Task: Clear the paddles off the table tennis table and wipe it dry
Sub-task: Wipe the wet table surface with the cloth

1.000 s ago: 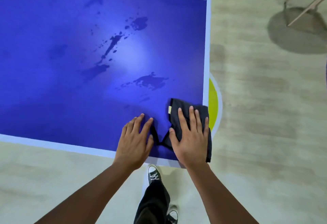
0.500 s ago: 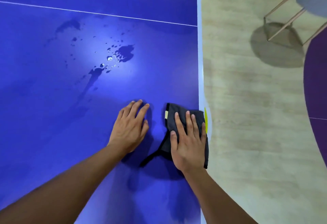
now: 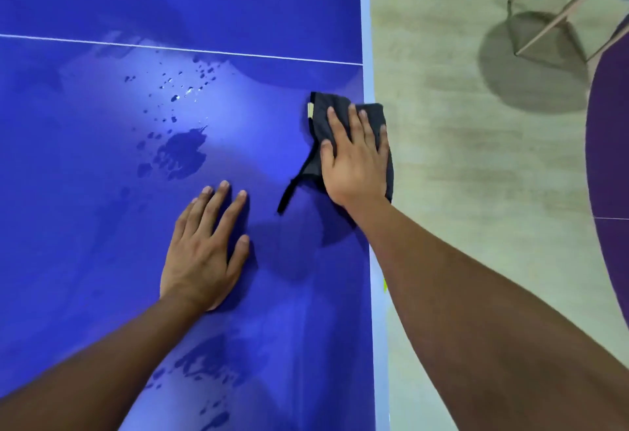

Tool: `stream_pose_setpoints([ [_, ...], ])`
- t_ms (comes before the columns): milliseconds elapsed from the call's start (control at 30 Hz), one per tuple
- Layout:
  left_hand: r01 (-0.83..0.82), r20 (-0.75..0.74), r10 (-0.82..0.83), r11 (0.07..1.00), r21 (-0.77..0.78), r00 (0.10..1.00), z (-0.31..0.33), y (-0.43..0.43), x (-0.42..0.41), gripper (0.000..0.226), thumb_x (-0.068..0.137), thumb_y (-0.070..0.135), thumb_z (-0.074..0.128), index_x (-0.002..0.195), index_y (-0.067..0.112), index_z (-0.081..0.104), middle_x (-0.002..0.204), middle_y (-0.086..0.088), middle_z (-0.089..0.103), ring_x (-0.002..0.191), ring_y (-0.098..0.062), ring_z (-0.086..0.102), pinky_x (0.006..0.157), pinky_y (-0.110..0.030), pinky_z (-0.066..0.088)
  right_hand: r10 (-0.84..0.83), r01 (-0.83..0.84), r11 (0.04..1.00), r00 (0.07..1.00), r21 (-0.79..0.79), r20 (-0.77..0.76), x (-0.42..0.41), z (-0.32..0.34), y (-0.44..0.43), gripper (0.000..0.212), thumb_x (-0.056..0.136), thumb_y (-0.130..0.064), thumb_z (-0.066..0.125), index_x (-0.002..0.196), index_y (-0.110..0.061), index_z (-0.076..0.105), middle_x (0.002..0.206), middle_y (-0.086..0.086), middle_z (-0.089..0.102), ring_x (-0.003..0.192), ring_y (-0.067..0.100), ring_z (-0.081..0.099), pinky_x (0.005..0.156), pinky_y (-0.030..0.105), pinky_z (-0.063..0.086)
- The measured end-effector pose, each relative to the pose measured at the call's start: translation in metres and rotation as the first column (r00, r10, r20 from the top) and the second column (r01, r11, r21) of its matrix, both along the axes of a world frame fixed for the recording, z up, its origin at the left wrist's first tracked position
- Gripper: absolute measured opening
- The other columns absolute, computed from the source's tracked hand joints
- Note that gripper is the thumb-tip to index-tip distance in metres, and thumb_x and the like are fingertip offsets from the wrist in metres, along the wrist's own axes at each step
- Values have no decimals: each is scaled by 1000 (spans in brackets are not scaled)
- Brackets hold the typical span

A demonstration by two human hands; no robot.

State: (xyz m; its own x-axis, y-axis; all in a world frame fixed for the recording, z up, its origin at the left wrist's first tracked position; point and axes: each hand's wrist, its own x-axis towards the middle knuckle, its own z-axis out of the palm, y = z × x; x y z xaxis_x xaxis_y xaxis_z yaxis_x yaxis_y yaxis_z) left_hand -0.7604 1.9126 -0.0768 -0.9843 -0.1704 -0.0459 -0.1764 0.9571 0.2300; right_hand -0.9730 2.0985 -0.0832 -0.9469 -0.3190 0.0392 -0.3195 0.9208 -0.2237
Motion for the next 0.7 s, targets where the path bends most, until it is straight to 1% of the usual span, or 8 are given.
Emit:
stream_pose_setpoints([
  [100, -10, -15, 10, 1000, 6, 1000, 0, 1, -4, 63, 98, 40, 37, 158, 20, 30, 166, -5, 22, 154, -27, 19, 123, -47, 21, -13, 13, 1000, 1000, 7, 11, -63, 1, -22, 59, 104, -46, 27, 161, -33, 23, 170, 2, 19, 158, 19, 9, 127, 50, 0],
  [200, -13, -30, 14, 1000, 9, 999, -2, 0, -5, 62, 98, 38, 40, 157, 20, 32, 166, -5, 22, 154, -26, 19, 122, -48, 22, -18, 17, 1000, 999, 15, 39, -111, 3, -41, 60, 103, -46, 25, 162, -33, 21, 170, 2, 16, 158, 20, 9, 127, 51, -1],
  [367, -14, -55, 15, 1000, 18, 998, -5, -1, -7, 62, 98, 37, 41, 157, 21, 32, 166, -4, 23, 154, -26, 20, 122, -47, 22, 9, -10, 1000, 999, 18, 48, -141, 3, -50, 61, 103, -46, 23, 162, -31, 19, 171, 3, 13, 158, 21, 8, 127, 50, -2],
  [500, -7, -45, 7, 1000, 13, 999, -5, -4, -5, 61, 99, 36, 40, 157, 21, 32, 166, -5, 24, 153, -27, 20, 122, -46, 21, 32, -32, 999, 998, 7, 58, -113, 6, -41, 60, 104, -42, 25, 162, -29, 20, 171, 5, 14, 158, 22, 8, 127, 49, -2],
  [700, -16, -37, 17, 1000, 23, 999, -2, -3, -5, 58, 100, 41, 35, 155, 23, 33, 164, -6, 26, 152, -30, 21, 122, -47, 18, 37, -40, 998, 997, 45, 62, 8, 9, -6, 58, 106, -42, 26, 163, -31, 18, 171, 2, 11, 158, 20, 6, 128, 48, -1],
])
